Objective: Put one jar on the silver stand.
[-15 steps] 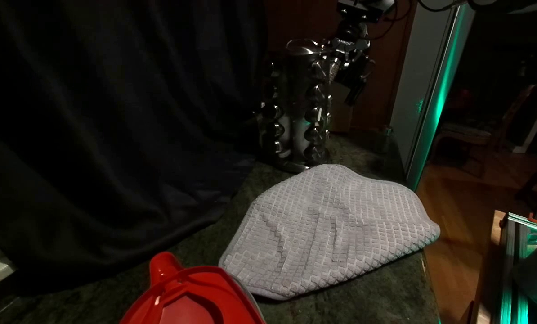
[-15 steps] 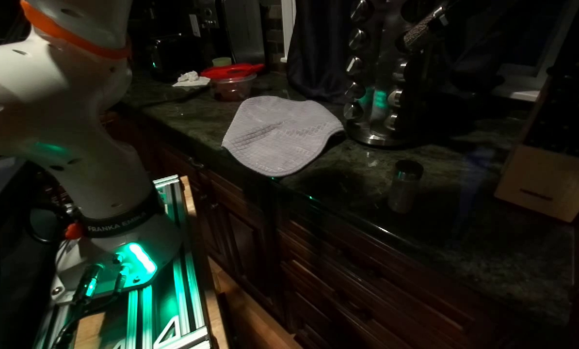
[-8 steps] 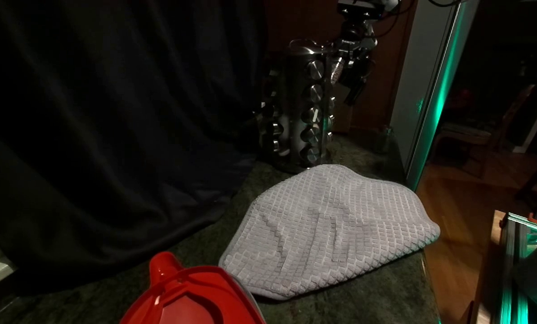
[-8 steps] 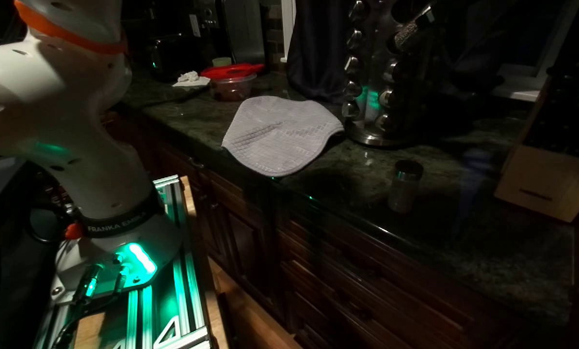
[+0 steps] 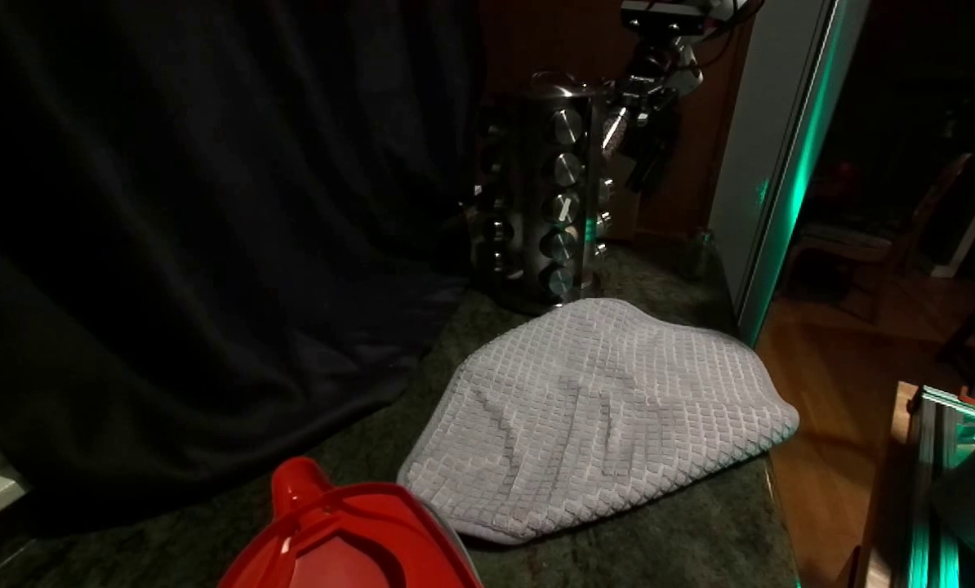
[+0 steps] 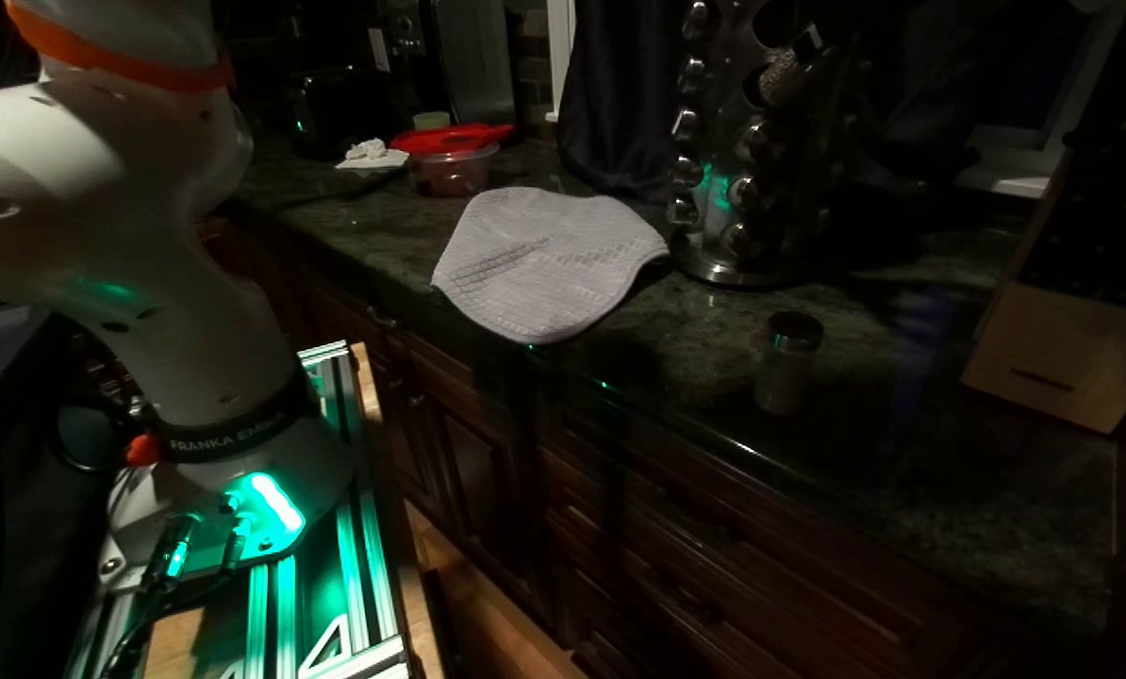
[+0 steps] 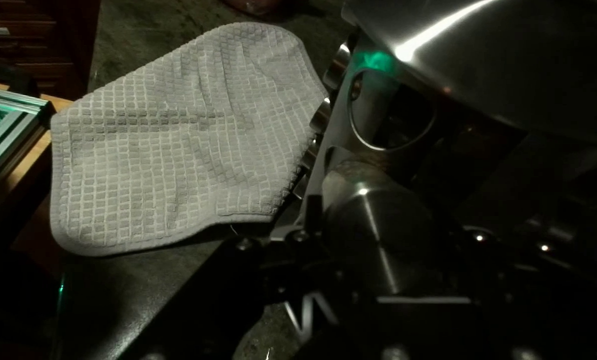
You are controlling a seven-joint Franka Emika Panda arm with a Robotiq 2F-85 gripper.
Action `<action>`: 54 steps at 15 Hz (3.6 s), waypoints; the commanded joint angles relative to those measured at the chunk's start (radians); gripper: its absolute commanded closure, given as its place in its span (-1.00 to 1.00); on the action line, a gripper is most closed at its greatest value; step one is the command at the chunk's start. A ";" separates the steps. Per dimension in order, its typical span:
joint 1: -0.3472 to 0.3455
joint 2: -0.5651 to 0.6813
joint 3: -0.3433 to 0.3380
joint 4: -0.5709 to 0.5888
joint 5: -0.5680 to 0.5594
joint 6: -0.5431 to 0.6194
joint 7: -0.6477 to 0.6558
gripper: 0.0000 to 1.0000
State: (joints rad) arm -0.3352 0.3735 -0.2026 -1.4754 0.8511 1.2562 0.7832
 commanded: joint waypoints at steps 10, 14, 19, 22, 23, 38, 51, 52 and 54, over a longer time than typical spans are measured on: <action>0.034 -0.192 -0.066 -0.239 -0.120 0.127 -0.146 0.51; 0.022 -0.179 -0.076 -0.254 -0.086 0.118 -0.195 0.51; -0.006 -0.176 -0.094 -0.299 0.016 0.077 -0.267 0.51; -0.027 -0.170 -0.108 -0.325 0.091 0.042 -0.300 0.51; -0.031 -0.167 -0.112 -0.333 0.111 0.026 -0.300 0.51; -0.039 -0.083 -0.123 -0.375 0.297 -0.021 -0.289 0.51; -0.042 -0.027 -0.120 -0.374 0.385 -0.078 -0.269 0.51; -0.042 -0.024 -0.120 -0.373 0.388 -0.079 -0.269 0.51; -0.042 -0.016 -0.118 -0.373 0.397 -0.082 -0.267 0.51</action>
State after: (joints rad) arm -0.3733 0.3472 -0.3188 -1.8436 1.2115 1.2067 0.5049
